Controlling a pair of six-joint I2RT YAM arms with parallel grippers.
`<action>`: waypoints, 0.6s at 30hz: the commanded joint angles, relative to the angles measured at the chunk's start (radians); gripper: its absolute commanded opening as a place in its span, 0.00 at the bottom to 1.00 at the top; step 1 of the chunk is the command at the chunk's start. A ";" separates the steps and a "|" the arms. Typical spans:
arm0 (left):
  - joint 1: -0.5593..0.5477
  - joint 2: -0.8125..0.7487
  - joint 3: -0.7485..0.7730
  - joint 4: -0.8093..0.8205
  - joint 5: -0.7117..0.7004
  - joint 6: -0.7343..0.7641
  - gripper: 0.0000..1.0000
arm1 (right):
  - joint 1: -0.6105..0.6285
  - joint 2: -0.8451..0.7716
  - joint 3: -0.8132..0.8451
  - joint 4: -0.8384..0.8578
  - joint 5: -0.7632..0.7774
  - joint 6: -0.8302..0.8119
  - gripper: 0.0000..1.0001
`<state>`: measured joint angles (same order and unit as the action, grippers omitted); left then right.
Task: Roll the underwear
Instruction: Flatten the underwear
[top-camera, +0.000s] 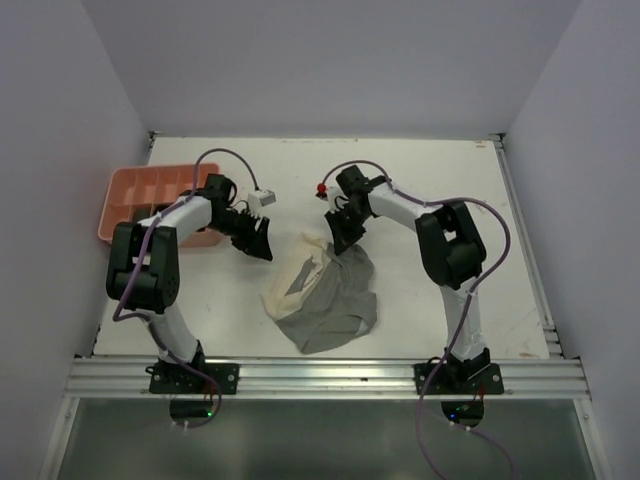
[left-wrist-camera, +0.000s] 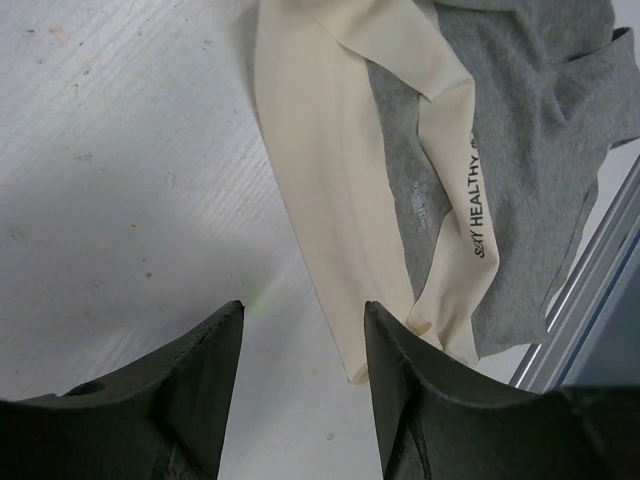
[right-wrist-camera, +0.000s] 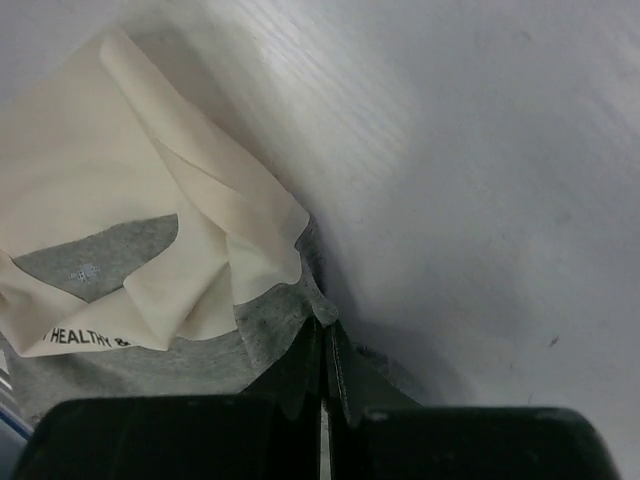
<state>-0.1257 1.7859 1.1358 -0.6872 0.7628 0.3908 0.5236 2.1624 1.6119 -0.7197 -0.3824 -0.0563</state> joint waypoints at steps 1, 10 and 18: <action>0.006 0.009 0.039 0.011 -0.017 0.017 0.54 | -0.037 -0.062 -0.099 0.008 0.111 0.139 0.00; -0.032 0.053 0.131 0.112 -0.112 -0.049 0.43 | -0.088 -0.413 -0.644 0.329 0.143 0.794 0.00; -0.133 -0.055 0.053 0.114 -0.184 -0.026 0.41 | -0.082 -0.625 -0.563 0.207 0.329 0.696 0.42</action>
<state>-0.2127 1.8233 1.2171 -0.5976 0.6178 0.3584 0.4416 1.6524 0.9638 -0.4953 -0.1894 0.6636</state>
